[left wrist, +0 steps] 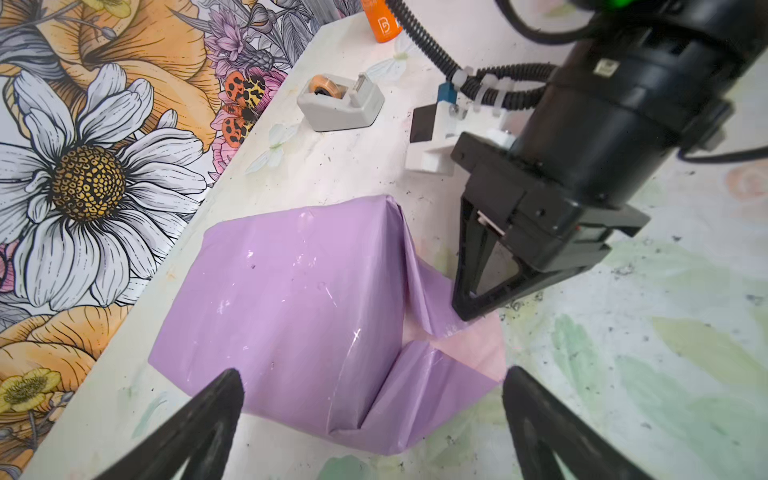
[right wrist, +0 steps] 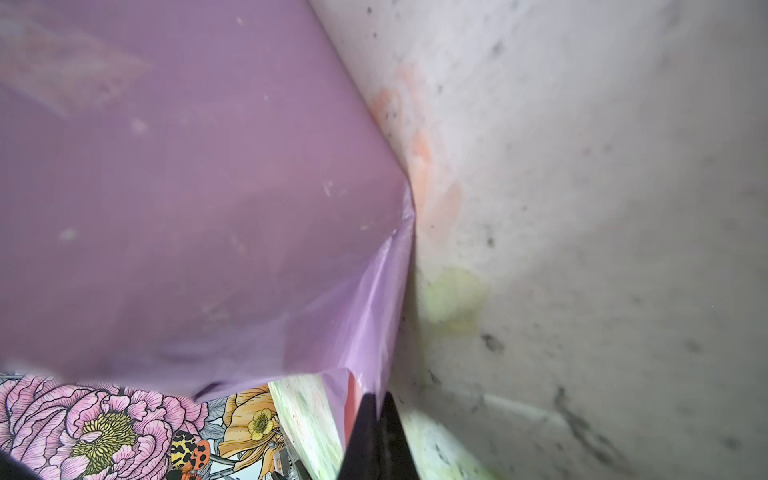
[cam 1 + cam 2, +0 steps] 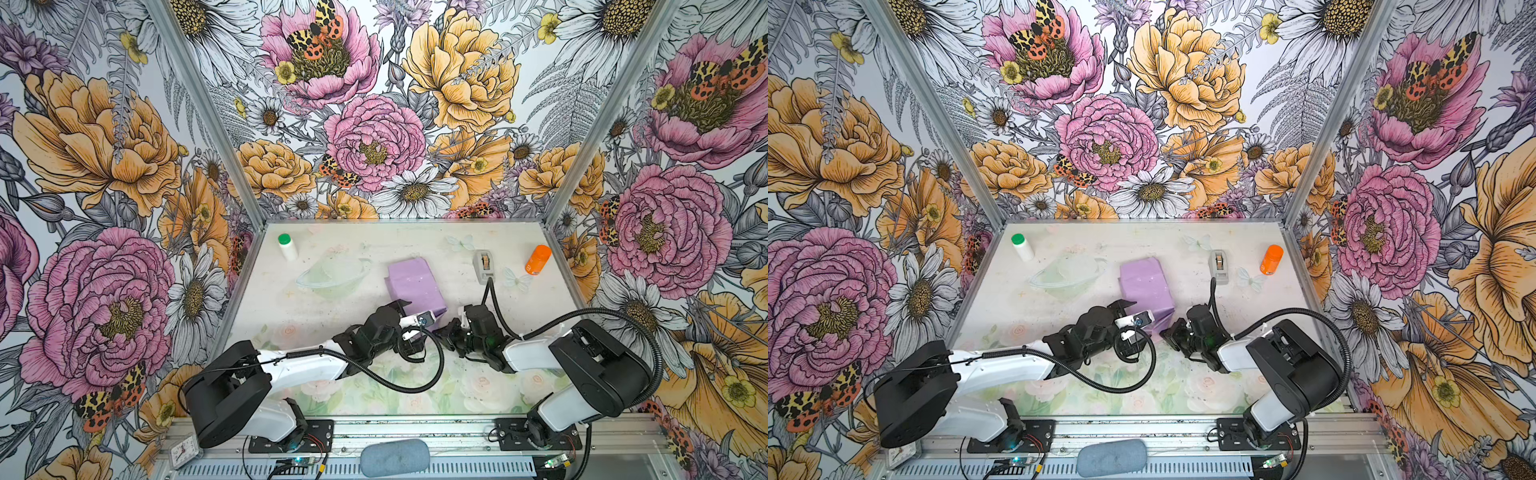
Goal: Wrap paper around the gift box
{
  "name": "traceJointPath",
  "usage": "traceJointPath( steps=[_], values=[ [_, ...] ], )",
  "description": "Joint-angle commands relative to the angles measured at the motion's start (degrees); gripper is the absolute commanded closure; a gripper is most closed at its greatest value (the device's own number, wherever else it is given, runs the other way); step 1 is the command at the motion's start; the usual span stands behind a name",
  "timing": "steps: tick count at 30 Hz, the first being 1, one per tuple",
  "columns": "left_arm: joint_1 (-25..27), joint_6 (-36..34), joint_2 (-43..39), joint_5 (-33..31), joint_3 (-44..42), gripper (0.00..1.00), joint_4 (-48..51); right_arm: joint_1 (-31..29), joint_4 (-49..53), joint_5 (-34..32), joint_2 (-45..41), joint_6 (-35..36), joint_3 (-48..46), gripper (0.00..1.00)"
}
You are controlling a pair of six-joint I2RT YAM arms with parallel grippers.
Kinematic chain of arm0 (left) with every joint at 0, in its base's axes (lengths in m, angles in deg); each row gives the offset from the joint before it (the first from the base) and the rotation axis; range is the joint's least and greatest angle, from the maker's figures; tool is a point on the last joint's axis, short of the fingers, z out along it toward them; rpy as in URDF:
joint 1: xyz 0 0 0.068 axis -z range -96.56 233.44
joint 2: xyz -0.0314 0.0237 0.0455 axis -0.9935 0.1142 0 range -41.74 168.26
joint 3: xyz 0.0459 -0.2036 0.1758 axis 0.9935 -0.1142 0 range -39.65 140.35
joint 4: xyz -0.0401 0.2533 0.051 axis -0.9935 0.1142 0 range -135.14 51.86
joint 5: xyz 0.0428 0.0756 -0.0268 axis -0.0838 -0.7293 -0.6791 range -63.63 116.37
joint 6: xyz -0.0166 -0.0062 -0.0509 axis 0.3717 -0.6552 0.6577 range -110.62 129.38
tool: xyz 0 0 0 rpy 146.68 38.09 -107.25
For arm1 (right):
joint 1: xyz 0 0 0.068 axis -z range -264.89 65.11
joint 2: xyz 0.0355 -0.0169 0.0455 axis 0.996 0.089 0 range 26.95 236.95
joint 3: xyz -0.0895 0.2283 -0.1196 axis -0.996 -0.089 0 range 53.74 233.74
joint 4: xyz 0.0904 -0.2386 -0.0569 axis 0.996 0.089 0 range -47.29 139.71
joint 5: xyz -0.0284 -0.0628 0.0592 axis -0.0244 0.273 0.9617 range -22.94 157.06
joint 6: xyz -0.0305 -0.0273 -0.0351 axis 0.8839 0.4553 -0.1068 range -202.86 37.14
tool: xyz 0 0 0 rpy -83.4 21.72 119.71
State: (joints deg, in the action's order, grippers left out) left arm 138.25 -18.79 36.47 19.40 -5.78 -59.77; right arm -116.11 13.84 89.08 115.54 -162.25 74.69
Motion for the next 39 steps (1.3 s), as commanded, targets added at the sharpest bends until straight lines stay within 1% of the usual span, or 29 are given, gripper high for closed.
traceJointPath(
  steps=[1,2,3,5,7,9,13,20,23,28,32,36,39],
  values=[
    [1.46,5.48,-0.67,-4.46,-2.91,0.01,1.71,-0.38,0.39,-1.37,-1.79,1.44,1.53,1.00],
    [1.50,5.10,-0.77,-7.58,-3.31,0.01,1.18,-0.35,0.30,-1.28,-1.82,1.45,1.57,1.00],
    [1.17,4.78,-0.94,-8.07,-3.57,0.01,0.13,-0.37,0.30,-1.28,-1.93,1.43,1.63,1.00],
    [1.16,1.38,-0.50,-6.80,-3.22,0.01,-0.68,-0.33,0.30,-1.19,-2.19,1.36,1.96,1.00],
    [2.05,-2.62,1.56,-8.91,-1.55,0.01,0.06,-0.33,0.51,-1.23,-2.59,1.30,2.14,1.00],
    [3.04,-6.30,4.05,-12.49,-0.67,0.01,0.32,-0.33,1.06,-1.37,-2.98,1.35,2.34,1.00],
    [3.66,-10.77,7.56,-13.42,0.01,0.01,0.39,0.02,1.31,-1.11,-2.99,1.47,2.45,1.00],
    [3.90,-11.95,12.27,-16.28,2.42,0.01,-0.35,0.29,1.42,-0.94,-2.73,1.60,3.03,1.00],
    [4.26,-12.68,14.71,-18.29,3.22,0.01,-2.19,0.28,1.66,-0.84,-2.74,1.59,3.09,1.00],
    [4.26,-12.79,18.15,-19.00,5.25,0.01,-3.82,0.29,1.70,-0.84,-2.63,1.58,3.38,1.00],
    [4.17,-11.78,20.12,-20.12,6.88,0.01,-4.30,0.33,1.88,-0.93,-2.82,1.54,3.36,1.00],
    [3.90,-9.15,21.60,-21.35,8.55,0.01,-4.10,0.52,1.90,-0.92,-2.90,1.57,3.24,1.00],
    [3.91,-7.57,22.32,-22.55,9.28,0.04,-3.84,0.70,1.95,-1.06,-3.08,1.68,3.09,1.00]
  ],
)
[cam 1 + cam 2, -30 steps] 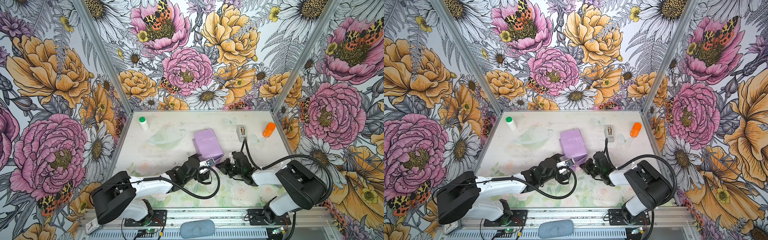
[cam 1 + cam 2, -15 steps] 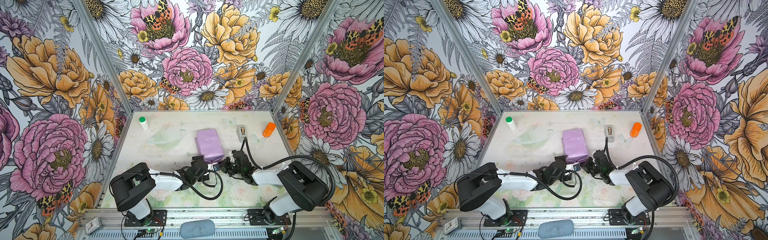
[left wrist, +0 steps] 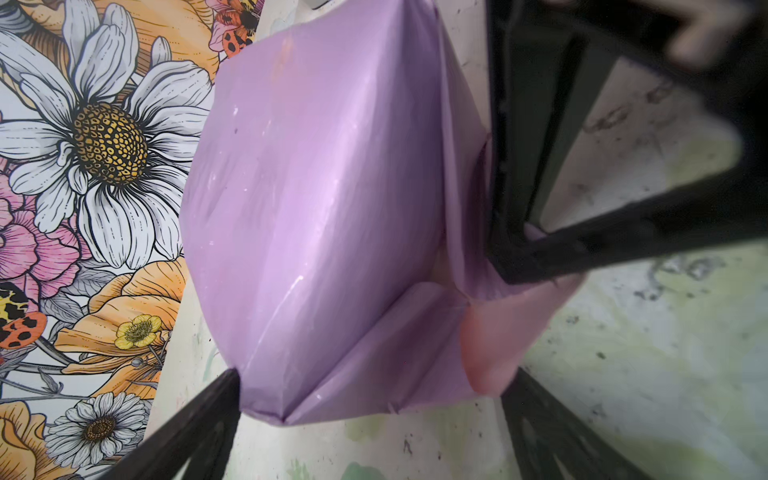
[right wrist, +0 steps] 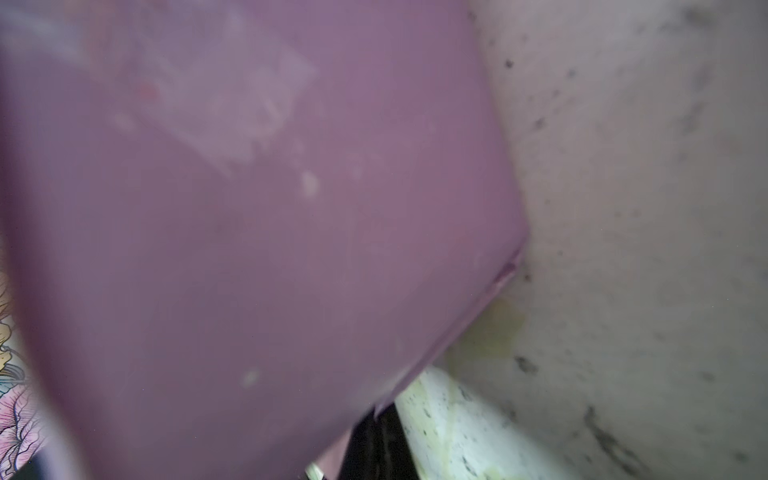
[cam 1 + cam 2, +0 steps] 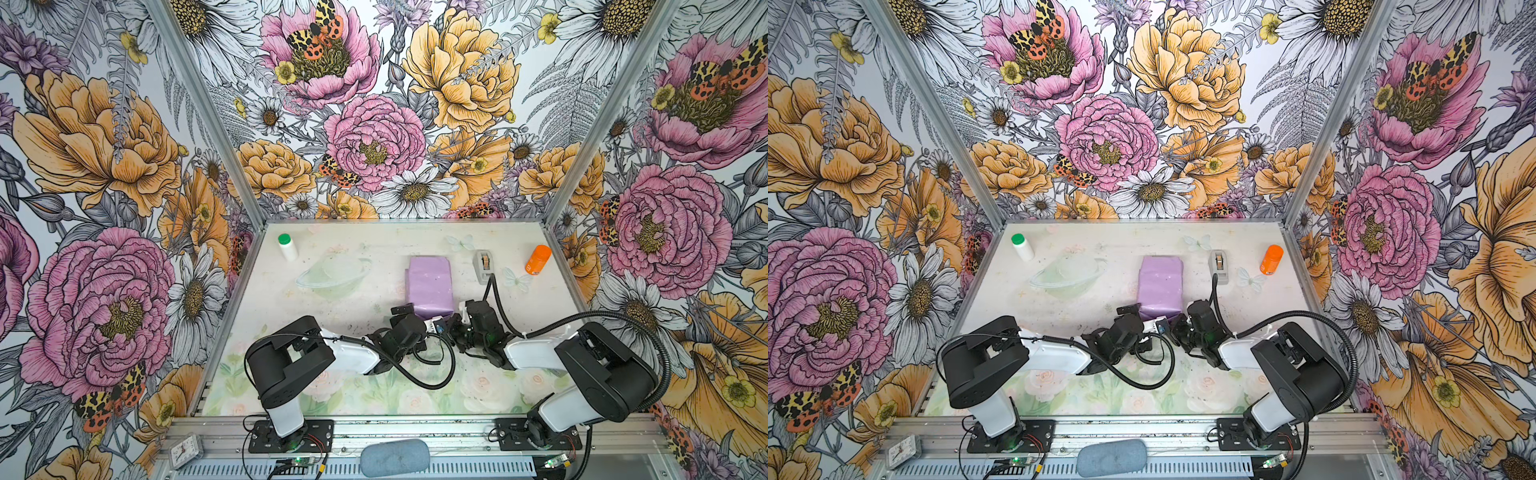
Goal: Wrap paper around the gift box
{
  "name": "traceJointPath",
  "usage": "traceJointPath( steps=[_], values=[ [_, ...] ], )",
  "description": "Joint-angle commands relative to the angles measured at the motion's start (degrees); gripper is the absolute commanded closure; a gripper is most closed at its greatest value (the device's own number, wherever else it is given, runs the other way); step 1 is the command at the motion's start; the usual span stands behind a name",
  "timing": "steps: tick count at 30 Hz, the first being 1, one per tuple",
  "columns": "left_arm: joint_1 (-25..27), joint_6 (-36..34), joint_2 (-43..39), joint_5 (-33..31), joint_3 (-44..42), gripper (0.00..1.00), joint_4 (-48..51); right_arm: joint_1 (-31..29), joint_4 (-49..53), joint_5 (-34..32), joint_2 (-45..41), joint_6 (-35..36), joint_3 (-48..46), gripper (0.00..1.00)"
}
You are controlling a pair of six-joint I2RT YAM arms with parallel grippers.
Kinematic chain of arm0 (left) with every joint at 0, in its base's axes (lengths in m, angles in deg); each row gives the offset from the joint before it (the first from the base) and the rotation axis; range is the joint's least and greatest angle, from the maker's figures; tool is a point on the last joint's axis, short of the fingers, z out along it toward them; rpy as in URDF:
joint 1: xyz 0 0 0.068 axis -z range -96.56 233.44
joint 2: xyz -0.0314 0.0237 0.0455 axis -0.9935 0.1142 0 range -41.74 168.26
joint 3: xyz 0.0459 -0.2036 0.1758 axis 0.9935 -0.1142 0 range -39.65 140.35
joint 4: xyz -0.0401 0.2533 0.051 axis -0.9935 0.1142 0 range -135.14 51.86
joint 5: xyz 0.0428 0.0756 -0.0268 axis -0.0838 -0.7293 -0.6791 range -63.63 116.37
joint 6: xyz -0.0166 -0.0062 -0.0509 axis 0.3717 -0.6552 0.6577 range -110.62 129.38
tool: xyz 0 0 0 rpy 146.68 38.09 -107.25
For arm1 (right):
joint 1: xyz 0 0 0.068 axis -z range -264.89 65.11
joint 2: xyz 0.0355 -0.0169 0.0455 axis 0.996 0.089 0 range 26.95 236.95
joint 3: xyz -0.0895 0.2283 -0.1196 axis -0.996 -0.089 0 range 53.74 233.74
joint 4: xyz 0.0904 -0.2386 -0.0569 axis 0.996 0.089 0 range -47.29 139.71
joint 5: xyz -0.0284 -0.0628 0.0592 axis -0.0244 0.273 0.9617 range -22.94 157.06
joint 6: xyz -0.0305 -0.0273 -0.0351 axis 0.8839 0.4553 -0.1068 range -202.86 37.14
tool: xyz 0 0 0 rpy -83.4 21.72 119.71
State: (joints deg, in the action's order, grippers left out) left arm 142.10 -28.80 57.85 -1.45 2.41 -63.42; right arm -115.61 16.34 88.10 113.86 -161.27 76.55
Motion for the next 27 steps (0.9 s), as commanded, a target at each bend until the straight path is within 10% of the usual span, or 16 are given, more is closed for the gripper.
traceJointPath(
  steps=[1,18,27],
  values=[
    [0.06,2.74,1.00,-2.05,1.18,0.05,-0.26,0.29,-0.50,-0.12,-1.55,0.72,1.14,1.00],
    [-8.11,-13.02,-9.30,24.18,-4.44,0.01,0.79,0.75,1.64,-0.73,-2.54,1.98,1.29,1.00],
    [-9.51,-20.18,-5.77,27.53,-1.43,0.01,1.09,0.84,2.10,-0.90,-2.70,2.02,1.41,1.00]
  ],
)
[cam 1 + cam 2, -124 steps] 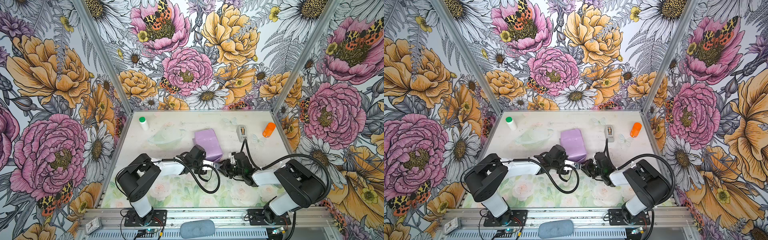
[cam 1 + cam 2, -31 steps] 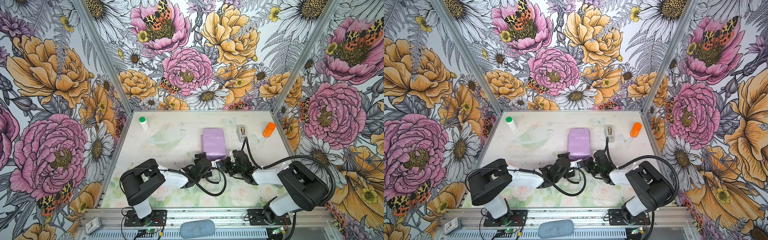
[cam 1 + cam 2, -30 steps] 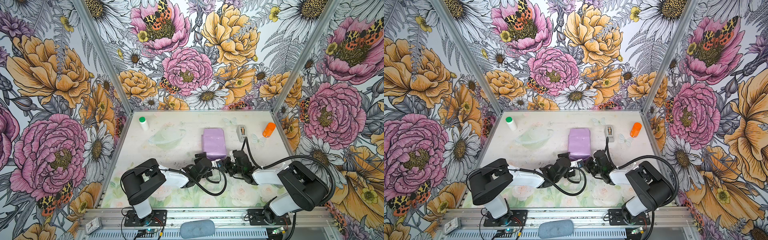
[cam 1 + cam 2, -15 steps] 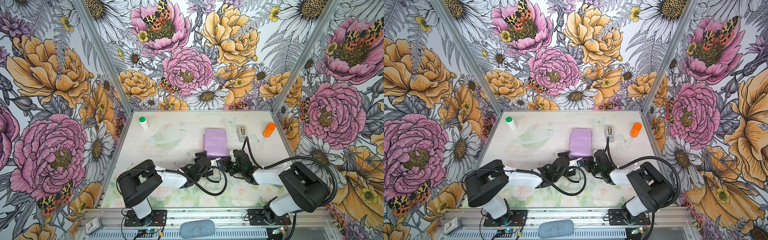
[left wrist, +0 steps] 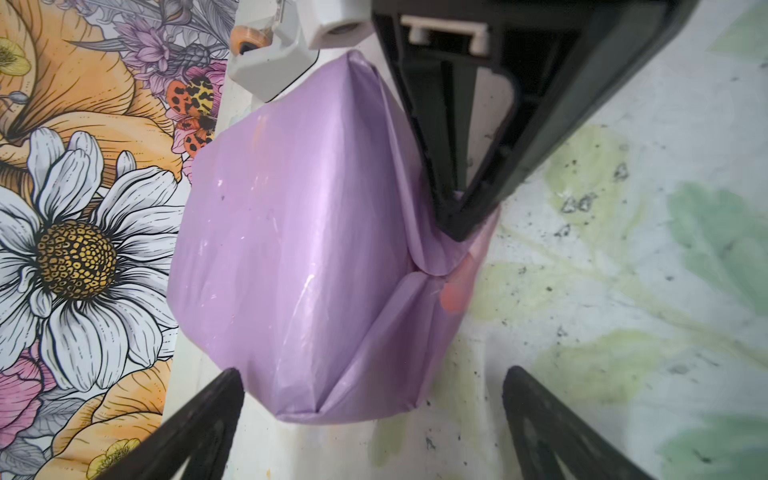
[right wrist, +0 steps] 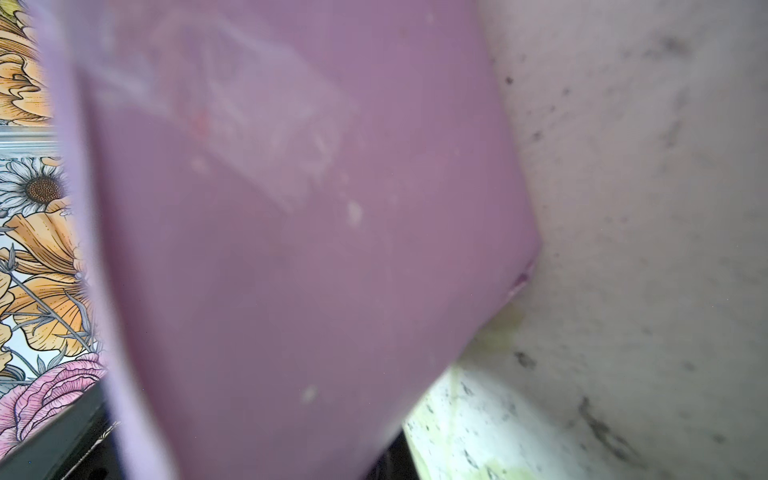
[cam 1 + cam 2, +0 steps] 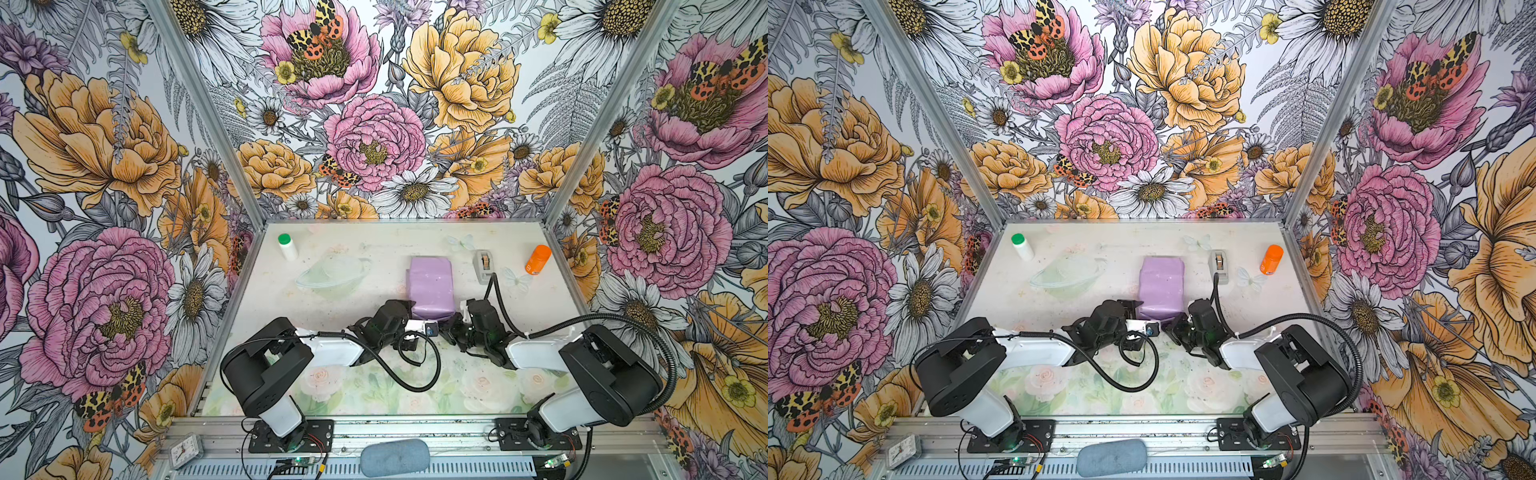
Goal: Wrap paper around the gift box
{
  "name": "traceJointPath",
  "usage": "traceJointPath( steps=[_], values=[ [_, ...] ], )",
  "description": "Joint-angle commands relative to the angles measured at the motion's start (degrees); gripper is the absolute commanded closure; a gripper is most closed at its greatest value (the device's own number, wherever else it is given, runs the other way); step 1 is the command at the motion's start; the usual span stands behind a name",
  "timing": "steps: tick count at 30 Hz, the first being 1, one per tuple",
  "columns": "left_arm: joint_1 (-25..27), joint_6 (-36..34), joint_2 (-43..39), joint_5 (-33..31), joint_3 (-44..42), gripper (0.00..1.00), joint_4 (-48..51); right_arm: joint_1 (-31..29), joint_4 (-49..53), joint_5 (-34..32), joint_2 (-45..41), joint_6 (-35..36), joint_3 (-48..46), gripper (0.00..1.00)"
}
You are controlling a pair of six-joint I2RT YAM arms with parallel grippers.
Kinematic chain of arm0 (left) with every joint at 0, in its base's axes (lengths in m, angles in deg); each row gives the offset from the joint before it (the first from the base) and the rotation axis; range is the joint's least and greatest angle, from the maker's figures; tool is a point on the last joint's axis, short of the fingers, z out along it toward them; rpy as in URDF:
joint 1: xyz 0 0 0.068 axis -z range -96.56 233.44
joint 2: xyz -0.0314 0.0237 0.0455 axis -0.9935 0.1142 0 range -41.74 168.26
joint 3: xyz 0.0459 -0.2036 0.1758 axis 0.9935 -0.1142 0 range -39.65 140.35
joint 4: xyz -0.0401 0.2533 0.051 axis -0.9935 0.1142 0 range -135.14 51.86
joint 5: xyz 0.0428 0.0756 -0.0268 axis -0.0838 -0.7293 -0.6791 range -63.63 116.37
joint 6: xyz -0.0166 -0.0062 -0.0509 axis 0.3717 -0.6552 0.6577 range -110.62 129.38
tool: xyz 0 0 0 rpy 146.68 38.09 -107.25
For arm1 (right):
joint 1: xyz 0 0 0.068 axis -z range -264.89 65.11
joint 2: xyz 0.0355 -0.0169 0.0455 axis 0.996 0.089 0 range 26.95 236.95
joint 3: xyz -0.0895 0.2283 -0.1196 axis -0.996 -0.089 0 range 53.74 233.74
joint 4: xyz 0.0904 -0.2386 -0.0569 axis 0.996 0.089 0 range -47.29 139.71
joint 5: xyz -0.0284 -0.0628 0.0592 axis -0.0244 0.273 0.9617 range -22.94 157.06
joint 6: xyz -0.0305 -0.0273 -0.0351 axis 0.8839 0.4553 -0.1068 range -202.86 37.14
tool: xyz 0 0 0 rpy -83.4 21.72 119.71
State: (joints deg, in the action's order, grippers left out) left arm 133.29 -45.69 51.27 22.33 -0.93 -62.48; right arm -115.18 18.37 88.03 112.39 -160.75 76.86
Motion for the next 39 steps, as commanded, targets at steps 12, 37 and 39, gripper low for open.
traceJointPath(
  steps=[12,37,39],
  values=[
    [-0.80,0.63,6.26,-1.39,5.76,0.01,-0.10,0.40,0.03,-0.75,-0.72,1.55,1.58,1.00],
    [-0.80,18.38,10.73,-5.02,8.23,0.13,1.54,6.57,23.13,-7.36,-21.20,11.55,0.65,0.66],
    [-0.85,19.13,10.70,-5.17,8.05,0.14,1.27,8.21,25.07,-7.35,-21.60,13.79,0.79,0.65]
  ],
)
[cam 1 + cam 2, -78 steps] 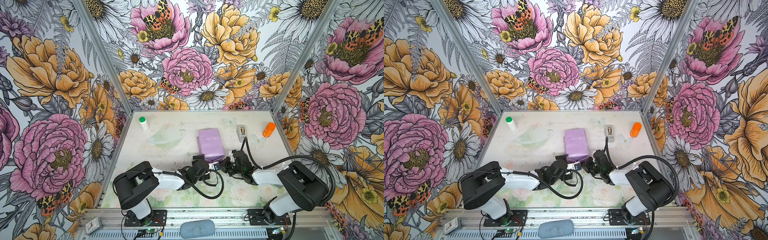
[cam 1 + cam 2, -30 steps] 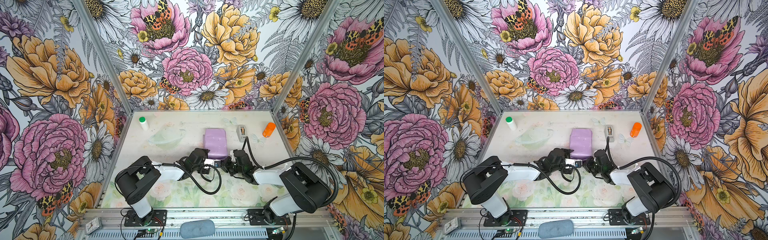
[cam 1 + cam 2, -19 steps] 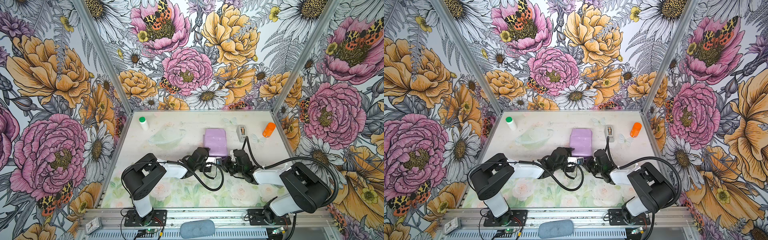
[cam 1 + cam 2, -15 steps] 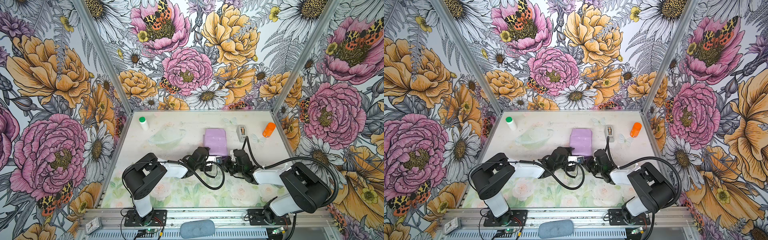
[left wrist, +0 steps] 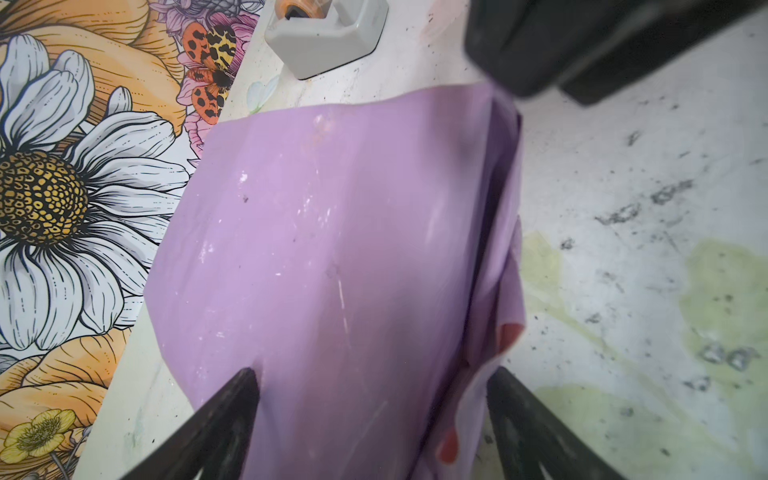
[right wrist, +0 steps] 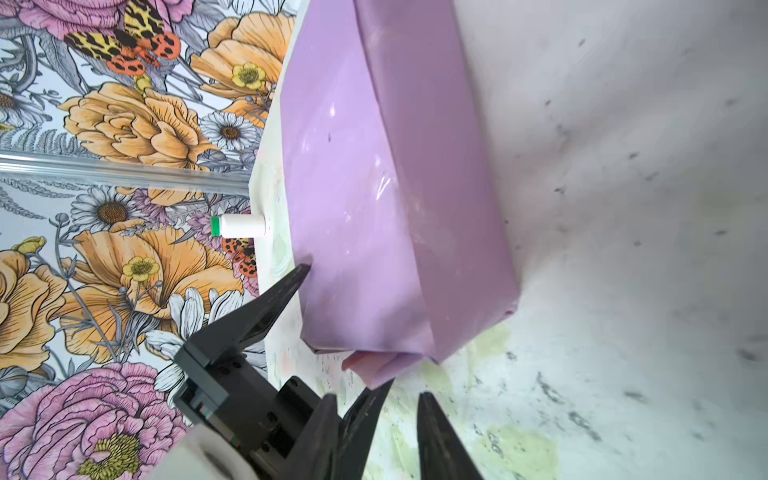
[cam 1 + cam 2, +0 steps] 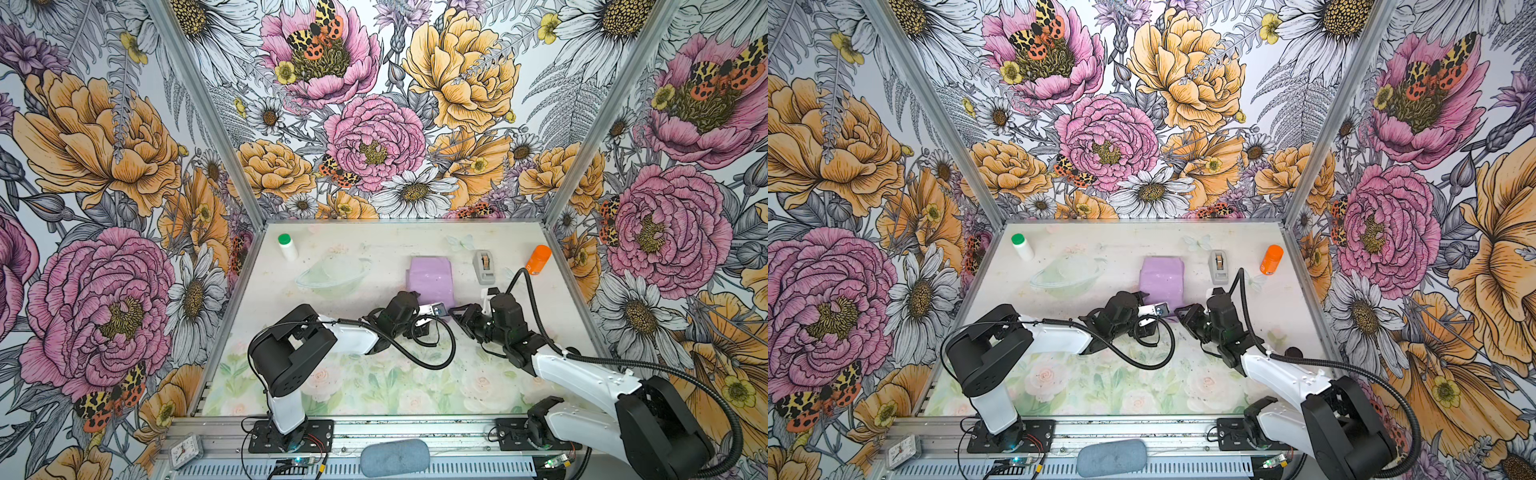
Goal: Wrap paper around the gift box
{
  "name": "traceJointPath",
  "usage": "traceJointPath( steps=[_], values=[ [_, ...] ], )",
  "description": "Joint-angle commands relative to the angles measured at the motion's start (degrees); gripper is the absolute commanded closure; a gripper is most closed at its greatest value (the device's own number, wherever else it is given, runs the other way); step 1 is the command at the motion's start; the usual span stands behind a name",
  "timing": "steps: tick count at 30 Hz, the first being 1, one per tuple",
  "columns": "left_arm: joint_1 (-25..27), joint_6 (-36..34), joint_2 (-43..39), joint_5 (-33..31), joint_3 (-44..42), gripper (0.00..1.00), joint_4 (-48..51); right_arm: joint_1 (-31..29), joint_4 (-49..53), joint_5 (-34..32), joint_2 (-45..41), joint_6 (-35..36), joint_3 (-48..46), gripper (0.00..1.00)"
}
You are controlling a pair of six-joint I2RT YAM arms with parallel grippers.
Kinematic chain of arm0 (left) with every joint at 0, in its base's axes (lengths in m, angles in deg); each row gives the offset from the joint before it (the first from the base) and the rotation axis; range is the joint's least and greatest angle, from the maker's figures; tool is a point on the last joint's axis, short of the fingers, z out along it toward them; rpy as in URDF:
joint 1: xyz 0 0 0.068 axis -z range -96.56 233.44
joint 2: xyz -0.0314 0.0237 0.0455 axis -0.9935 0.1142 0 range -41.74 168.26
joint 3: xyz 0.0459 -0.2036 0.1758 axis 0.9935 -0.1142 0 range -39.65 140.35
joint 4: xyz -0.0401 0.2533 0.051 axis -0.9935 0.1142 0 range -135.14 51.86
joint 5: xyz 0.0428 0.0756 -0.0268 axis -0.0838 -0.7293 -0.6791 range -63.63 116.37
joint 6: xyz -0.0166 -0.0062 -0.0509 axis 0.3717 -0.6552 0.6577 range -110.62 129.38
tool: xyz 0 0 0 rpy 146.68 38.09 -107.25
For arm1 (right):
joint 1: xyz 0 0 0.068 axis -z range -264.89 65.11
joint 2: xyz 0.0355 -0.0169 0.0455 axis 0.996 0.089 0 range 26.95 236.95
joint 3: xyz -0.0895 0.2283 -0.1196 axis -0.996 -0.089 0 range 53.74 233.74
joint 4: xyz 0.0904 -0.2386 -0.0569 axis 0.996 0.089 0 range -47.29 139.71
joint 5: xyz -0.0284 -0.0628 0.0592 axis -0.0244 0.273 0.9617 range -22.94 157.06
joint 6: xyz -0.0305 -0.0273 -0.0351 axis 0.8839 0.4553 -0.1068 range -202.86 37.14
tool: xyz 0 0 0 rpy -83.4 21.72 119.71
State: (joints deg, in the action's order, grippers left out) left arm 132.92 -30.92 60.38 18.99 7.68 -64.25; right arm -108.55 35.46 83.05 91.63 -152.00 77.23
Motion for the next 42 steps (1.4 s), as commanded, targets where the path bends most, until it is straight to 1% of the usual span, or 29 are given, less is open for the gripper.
traceJointPath(
  steps=[1,4,6,11,15,23,27,32,35,39,42],
  values=[
    [-0.53,4.57,1.63,-1.79,-0.47,0.15,2.97,2.13,8.33,-2.15,-0.54,5.92,0.63,0.65],
    [-0.91,5.79,3.90,-1.25,-0.40,0.17,2.64,3.43,8.74,-0.53,1.95,9.76,2.53,0.63],
    [-1.13,6.98,4.09,-0.39,-0.64,0.18,2.04,3.50,8.82,-0.26,3.49,13.08,4.51,0.58],
    [-1.67,9.61,4.21,1.13,-1.54,0.22,1.01,3.85,9.81,-2.36,5.29,20.05,8.09,0.53],
    [-2.07,11.87,4.05,3.11,-2.31,0.24,0.23,4.61,11.72,-2.68,8.07,25.15,12.54,0.49],
    [-2.41,16.35,4.16,4.16,-4.33,0.26,-3.09,5.64,15.35,3.49,20.67,30.49,22.80,0.49],
    [-2.37,18.85,4.22,4.13,-5.12,0.27,-3.97,5.56,15.41,6.88,25.89,32.97,25.56,0.54],
    [-2.47,24.11,3.52,3.79,-6.91,0.29,-5.77,5.63,15.79,9.10,28.43,36.12,27.74,0.62],
    [-2.45,27.48,3.82,2.65,-7.77,0.29,-6.87,5.63,15.77,10.23,30.74,37.44,29.56,0.64],
    [-2.67,29.95,5.18,0.29,-7.88,0.29,-7.78,5.61,15.83,10.78,32.91,38.80,32.40,0.63],
    [-2.97,30.54,5.80,-0.36,-7.52,0.29,-7.78,6.04,15.78,9.17,30.77,39.59,32.79,0.57]
  ],
)
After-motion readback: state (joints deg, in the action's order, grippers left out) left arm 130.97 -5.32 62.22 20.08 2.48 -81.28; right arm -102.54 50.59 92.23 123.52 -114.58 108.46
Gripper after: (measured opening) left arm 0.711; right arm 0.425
